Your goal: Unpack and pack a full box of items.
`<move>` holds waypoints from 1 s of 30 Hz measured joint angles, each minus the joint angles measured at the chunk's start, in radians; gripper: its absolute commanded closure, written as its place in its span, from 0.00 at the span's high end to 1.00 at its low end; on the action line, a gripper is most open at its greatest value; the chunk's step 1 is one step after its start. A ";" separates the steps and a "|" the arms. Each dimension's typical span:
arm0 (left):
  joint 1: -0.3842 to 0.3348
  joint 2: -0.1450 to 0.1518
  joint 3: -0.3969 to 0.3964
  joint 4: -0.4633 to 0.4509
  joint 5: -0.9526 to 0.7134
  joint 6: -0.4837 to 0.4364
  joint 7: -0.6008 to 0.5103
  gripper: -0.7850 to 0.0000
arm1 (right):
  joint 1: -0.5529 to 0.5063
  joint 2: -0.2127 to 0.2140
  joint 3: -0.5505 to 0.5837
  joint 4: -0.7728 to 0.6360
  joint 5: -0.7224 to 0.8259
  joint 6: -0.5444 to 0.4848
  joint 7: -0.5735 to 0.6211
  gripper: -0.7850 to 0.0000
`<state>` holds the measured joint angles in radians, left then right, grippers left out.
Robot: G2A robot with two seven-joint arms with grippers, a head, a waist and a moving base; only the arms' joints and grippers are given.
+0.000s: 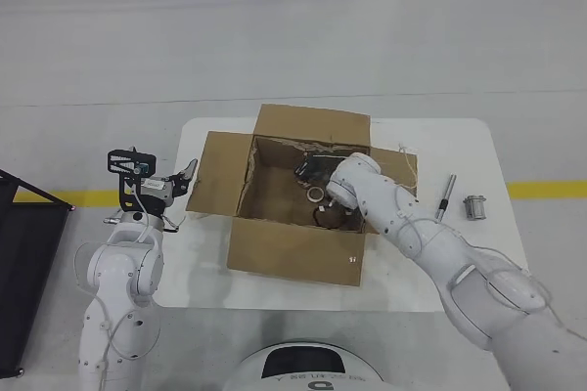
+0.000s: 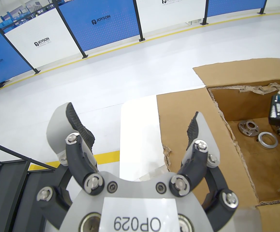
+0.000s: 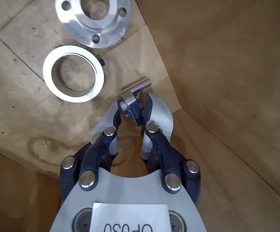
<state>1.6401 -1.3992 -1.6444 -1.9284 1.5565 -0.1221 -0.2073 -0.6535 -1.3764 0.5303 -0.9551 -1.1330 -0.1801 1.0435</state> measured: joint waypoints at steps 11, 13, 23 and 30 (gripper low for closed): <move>0.000 0.000 0.000 0.000 0.000 0.000 0.000 1.00 | -0.221 0.156 0.326 -0.444 0.027 -0.199 -0.016 0.00; 0.000 0.000 0.000 0.000 0.000 0.000 0.000 1.00 | -0.306 0.189 0.412 -0.565 0.028 -0.237 -0.012 0.00; 0.000 0.000 0.000 0.000 0.000 0.000 0.000 1.00 | -0.797 0.291 0.909 -1.106 0.072 -0.395 -0.280 0.00; 0.000 0.000 0.000 0.000 0.000 0.000 0.000 1.00 | -1.114 0.303 1.255 -1.229 0.117 -0.406 -0.569 0.00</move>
<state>1.6401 -1.3992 -1.6444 -1.9284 1.5565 -0.1221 -0.2073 -1.7678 -1.0732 1.7849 -2.1840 -1.0159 -0.5856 0.4747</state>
